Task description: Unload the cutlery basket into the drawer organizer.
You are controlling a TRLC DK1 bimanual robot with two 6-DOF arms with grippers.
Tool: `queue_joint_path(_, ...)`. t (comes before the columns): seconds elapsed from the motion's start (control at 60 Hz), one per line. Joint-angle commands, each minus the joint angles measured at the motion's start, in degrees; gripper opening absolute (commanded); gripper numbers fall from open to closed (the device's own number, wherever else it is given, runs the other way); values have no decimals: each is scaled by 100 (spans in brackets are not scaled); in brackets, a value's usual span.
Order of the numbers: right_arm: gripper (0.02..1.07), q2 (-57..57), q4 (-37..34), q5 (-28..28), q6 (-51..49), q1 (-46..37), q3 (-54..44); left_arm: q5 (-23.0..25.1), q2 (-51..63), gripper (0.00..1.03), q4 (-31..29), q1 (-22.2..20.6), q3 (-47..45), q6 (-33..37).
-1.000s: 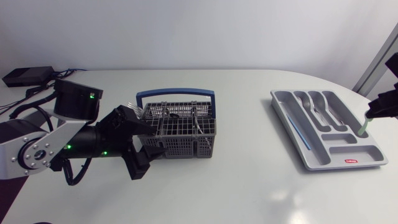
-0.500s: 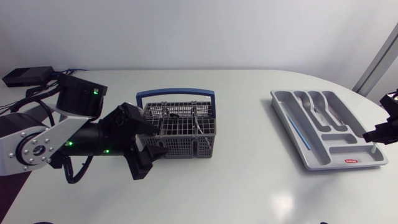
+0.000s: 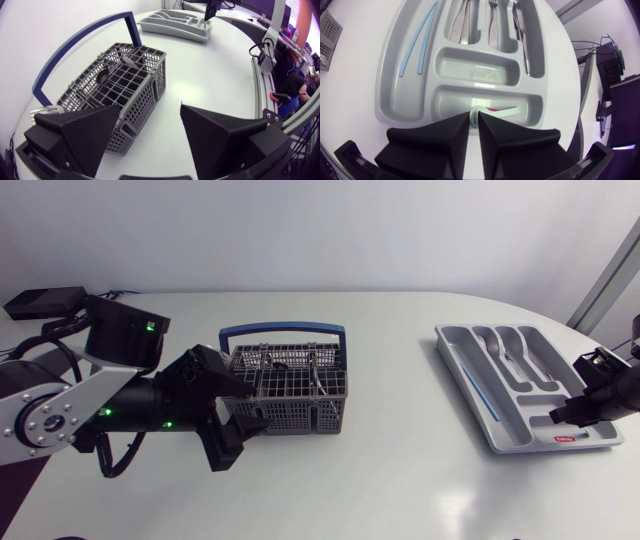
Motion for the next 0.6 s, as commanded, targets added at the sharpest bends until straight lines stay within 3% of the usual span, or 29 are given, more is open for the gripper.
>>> queue_joint_path(0.0,39,165,87,69,157,29,-120,-38,-133,98,-50,12,110,-81)
queue_joint_path(0.267,72,6,122,113,175,55,-129,-38,-221,98,-138,55,154,-72)
queue_joint_path(0.383,74,-705,-89,-72,148,240,-270,-91,-238,98,-155,47,163,-81)
queue_joint_path(0.583,74,-2534,-827,-889,482,1532,-612,-284,-291,98,-146,3,269,-239)
